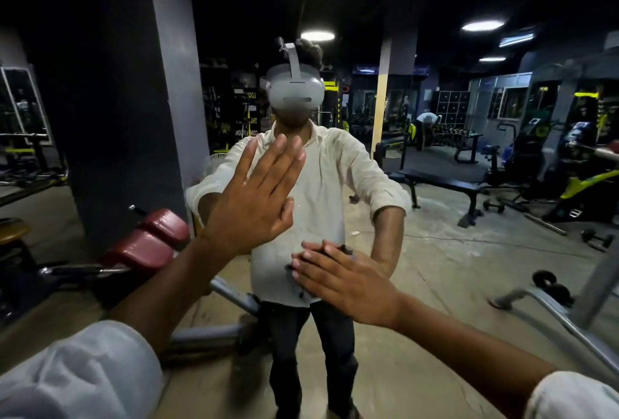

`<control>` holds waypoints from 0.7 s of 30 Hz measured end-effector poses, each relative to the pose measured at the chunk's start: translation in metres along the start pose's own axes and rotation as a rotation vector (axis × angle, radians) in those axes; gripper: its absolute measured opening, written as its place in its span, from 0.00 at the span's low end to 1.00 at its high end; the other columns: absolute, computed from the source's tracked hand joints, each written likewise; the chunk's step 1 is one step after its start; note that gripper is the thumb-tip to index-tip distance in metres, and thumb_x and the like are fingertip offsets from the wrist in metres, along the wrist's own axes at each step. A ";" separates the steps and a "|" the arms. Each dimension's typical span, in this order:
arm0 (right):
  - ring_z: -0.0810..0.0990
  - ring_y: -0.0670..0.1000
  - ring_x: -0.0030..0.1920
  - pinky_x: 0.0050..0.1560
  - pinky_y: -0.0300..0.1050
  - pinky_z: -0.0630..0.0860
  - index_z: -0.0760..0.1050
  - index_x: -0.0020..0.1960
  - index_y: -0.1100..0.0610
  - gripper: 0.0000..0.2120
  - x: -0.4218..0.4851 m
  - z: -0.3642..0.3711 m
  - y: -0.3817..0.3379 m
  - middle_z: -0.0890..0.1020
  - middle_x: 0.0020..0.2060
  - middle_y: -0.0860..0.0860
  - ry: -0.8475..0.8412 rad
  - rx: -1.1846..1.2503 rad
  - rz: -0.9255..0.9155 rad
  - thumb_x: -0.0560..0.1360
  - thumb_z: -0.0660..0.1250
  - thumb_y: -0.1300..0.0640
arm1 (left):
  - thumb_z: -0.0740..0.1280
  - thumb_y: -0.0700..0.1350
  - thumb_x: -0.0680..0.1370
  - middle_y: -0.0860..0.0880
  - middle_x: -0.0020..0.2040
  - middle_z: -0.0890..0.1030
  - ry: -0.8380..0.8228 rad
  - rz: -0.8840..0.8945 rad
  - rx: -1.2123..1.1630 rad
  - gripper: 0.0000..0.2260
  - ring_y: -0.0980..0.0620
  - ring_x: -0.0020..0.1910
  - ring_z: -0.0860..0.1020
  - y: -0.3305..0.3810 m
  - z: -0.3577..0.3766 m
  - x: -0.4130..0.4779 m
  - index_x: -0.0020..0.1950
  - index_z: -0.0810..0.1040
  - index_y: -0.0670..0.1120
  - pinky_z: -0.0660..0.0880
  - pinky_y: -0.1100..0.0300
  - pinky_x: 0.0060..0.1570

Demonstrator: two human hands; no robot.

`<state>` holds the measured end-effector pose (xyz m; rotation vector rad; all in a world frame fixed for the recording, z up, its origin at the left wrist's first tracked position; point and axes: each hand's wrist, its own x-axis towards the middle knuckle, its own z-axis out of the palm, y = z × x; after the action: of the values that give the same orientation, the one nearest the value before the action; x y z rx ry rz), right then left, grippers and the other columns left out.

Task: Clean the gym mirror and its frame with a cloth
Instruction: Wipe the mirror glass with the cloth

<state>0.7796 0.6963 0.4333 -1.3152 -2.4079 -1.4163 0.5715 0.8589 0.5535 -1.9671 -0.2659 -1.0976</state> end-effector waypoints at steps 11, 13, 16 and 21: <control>0.50 0.59 0.85 0.84 0.62 0.49 0.56 0.85 0.59 0.28 -0.007 -0.068 0.071 0.55 0.85 0.57 -0.005 -0.077 0.100 0.84 0.49 0.61 | 0.66 0.50 0.81 0.37 0.83 0.65 0.037 0.025 -0.043 0.32 0.37 0.83 0.62 -0.008 -0.013 0.027 0.83 0.65 0.39 0.60 0.34 0.80; 0.51 0.59 0.85 0.83 0.63 0.51 0.56 0.85 0.59 0.33 0.007 -0.098 0.112 0.56 0.84 0.57 0.110 -0.118 0.188 0.81 0.58 0.64 | 0.64 0.51 0.82 0.38 0.85 0.59 0.024 0.029 -0.032 0.33 0.37 0.85 0.57 -0.015 -0.022 0.055 0.84 0.62 0.39 0.59 0.34 0.80; 0.55 0.59 0.84 0.82 0.64 0.54 0.59 0.84 0.59 0.35 0.027 -0.146 0.174 0.60 0.83 0.58 0.346 -0.084 0.586 0.80 0.67 0.64 | 0.59 0.54 0.85 0.40 0.87 0.50 0.014 -0.042 0.007 0.35 0.40 0.87 0.49 -0.021 -0.034 0.108 0.87 0.52 0.41 0.53 0.37 0.83; 0.50 0.58 0.85 0.83 0.61 0.53 0.55 0.85 0.60 0.32 0.027 -0.154 0.188 0.57 0.84 0.58 0.195 -0.135 0.334 0.83 0.60 0.63 | 0.54 0.58 0.86 0.41 0.88 0.44 -0.005 -0.098 0.085 0.35 0.42 0.87 0.45 -0.005 -0.039 0.170 0.87 0.45 0.43 0.49 0.36 0.83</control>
<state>0.8385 0.6404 0.6642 -1.4467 -1.8952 -1.5461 0.6463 0.7977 0.6987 -1.8984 -0.4097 -1.1254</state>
